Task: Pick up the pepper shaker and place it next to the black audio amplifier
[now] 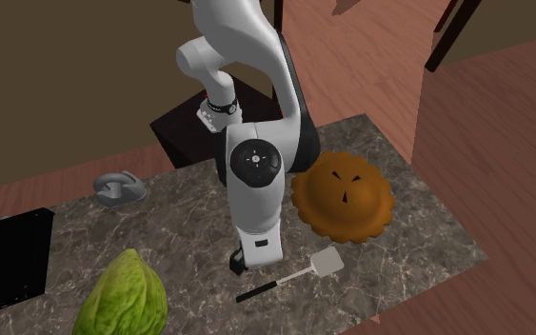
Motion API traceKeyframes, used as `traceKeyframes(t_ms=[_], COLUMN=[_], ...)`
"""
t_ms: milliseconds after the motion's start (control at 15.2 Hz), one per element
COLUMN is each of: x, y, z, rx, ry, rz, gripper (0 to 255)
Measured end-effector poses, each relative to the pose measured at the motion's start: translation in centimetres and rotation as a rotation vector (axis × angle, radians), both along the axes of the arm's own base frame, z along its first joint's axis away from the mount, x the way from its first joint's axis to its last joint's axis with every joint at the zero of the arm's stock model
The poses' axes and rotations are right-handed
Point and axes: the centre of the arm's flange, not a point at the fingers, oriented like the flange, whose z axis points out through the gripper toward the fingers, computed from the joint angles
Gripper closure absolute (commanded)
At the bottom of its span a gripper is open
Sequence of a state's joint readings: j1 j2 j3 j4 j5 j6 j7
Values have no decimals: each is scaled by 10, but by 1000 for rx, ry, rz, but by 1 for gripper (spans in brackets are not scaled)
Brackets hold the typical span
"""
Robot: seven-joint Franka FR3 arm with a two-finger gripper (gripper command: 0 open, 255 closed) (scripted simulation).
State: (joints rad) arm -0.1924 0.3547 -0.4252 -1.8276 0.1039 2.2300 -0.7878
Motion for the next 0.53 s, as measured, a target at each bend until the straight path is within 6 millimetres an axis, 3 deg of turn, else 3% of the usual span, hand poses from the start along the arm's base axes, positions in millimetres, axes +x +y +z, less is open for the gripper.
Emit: traceKeyframes(t_ms=[198, 528], x=[0, 0], y=[-2, -2], z=[-12, -14], rx=[0, 0], ry=[0, 0], rz=[0, 0], gripper=[0, 0])
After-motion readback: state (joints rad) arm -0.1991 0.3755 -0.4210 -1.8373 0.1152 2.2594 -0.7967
